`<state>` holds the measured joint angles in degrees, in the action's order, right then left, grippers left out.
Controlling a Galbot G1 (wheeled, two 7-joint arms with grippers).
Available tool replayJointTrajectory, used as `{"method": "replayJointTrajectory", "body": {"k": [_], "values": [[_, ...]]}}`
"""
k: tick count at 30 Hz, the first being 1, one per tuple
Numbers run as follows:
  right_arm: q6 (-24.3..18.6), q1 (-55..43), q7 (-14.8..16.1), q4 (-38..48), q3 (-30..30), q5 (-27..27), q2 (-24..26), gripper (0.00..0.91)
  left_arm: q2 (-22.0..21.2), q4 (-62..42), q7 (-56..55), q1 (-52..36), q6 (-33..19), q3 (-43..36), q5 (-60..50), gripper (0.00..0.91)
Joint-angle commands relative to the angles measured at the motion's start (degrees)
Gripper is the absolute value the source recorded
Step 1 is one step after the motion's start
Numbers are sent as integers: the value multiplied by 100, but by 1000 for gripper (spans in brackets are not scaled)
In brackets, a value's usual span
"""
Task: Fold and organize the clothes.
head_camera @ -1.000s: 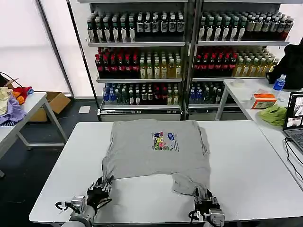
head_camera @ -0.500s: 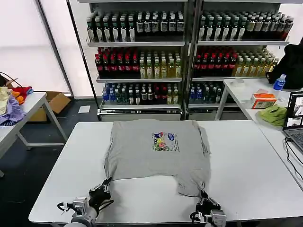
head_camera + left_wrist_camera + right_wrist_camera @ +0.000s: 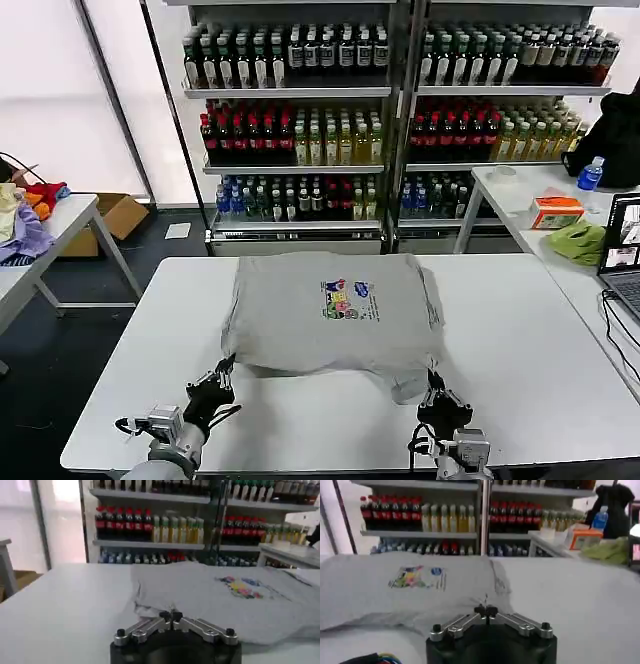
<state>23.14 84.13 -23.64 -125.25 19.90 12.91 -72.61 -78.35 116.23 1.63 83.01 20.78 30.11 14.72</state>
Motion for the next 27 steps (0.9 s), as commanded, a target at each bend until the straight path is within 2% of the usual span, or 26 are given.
{"method": "replayJointTrajectory", "body": {"k": [1,7,17,27], "values": [[-113,-712,285,303,433,-84,-26,0,37,-566,-5,-607,-233,-48,86,0],[-153,-1396,491,1021,357,-49,-2,0,57,-1042,-54,-1214,-270,-181,186,0],[-87,-2585,616,2434,39,39,-224,0,-20,-2143,-233,-2212,-363,-599,171,0],[-30,-3393,797,3324,-149,23,-267,0,101,-2773,-454,-2825,-363,-750,185,0]]}}
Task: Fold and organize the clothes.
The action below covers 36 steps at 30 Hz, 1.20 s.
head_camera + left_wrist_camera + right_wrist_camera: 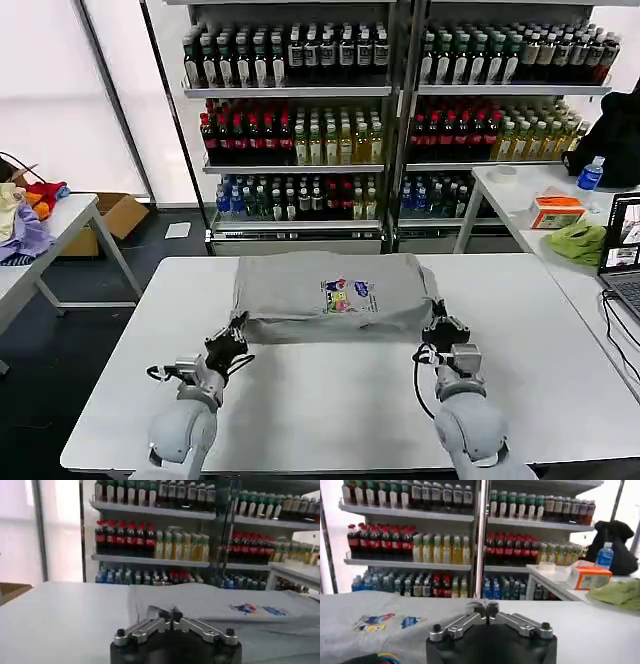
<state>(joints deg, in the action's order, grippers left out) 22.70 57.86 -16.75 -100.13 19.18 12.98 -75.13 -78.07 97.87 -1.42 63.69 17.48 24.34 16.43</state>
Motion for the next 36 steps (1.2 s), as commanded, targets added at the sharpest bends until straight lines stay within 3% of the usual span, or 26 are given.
{"method": "replayJointTrajectory", "body": {"k": [1,11,12,13,14,15,22,28,36], "values": [[4,-799,110,872,-99,7,-41,0,86,-1040,-149,-941,-29,-179,13,0],[70,-1071,150,1219,-326,-110,-276,0,219,-1257,-107,-1139,-59,-265,9,0],[102,-1089,149,1263,-344,-110,-308,0,235,-1277,-98,-1146,-61,-269,8,81],[126,-1109,145,1306,-364,-121,-333,60,247,-1310,-77,-1161,-58,-273,9,272],[138,-1112,145,1322,-369,-131,-358,181,250,-1319,-65,-1167,-53,-272,6,595],[151,-1117,140,1342,-376,-133,-396,887,260,-1334,-61,-1172,-48,-272,7,907],[174,-1222,-108,1621,-380,-163,-717,907,269,-1349,-97,-1236,178,-230,185,907],[115,-1494,-761,1932,-361,248,-1089,907,279,-1239,-126,-1287,317,-234,258,907],[339,-1557,-1036,1747,-395,640,-1069,907,356,-1049,-157,-1115,511,-158,305,907]]}}
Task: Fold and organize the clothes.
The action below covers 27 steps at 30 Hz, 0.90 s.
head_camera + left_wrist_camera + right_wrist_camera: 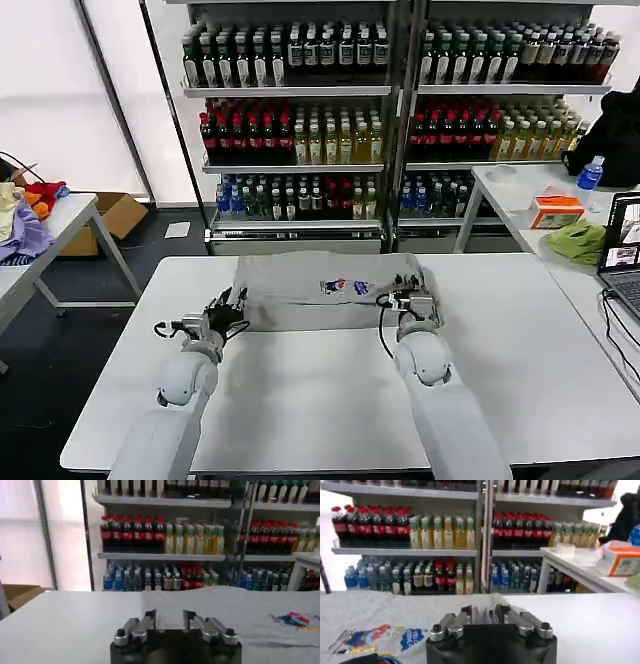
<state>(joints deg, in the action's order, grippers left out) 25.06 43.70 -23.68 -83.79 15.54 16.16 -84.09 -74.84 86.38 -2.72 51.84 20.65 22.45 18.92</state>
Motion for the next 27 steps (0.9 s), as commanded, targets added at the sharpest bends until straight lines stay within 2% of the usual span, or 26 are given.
{"method": "replayJointTrajectory", "body": {"k": [1,7,13,21,27], "values": [[99,-129,-343,89,-25,296,-173,907,18,136,-33,103,196,44,53,907],[390,316,-339,-681,-66,132,162,907,-65,452,-41,430,262,100,2,907],[487,991,-352,-1301,80,69,603,907,-80,770,-28,768,312,152,-100,907],[588,1464,-383,-1641,411,235,974,907,-157,988,-14,958,338,159,-238,907],[620,1542,-393,-1679,488,287,993,907,-142,1019,15,1070,332,202,-338,907]]}}
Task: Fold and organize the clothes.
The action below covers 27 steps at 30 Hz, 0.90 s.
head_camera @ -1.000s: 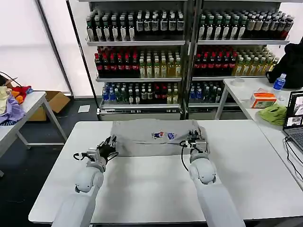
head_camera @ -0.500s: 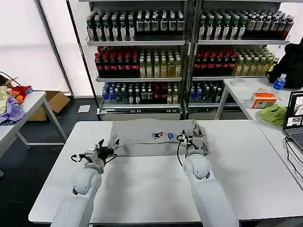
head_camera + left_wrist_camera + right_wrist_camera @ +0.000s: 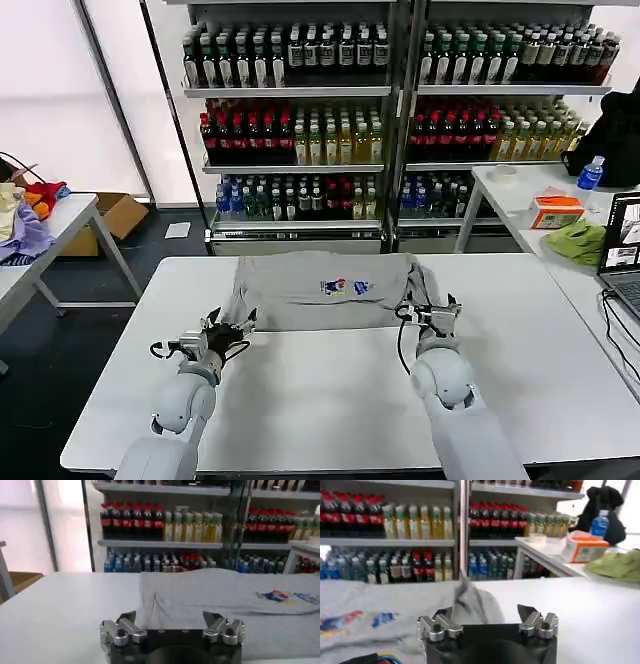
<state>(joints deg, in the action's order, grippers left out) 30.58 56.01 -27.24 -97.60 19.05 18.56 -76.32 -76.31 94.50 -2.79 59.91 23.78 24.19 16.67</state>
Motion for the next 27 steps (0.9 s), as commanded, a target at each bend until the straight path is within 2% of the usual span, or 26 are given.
{"method": "replayJointTrajectory", "body": {"k": [1,14,15,17,18,26,27], "values": [[67,313,-46,-268,130,52,210,907,8,207,25,269,19,33,-117,907],[47,-32,17,323,-27,83,43,907,104,-49,30,135,38,115,-115,907],[46,-57,22,361,-35,82,30,877,112,-68,30,122,40,111,-116,907],[40,-89,30,436,-48,70,-1,725,127,-87,33,117,54,103,-114,907],[39,-106,31,469,-54,71,-17,695,133,-91,43,124,68,98,-113,907],[3,-204,74,757,-136,-7,-111,675,118,-414,16,-42,77,125,-17,907],[2,-238,77,804,-138,-16,-124,584,107,-473,1,-90,71,140,-8,826]]}}
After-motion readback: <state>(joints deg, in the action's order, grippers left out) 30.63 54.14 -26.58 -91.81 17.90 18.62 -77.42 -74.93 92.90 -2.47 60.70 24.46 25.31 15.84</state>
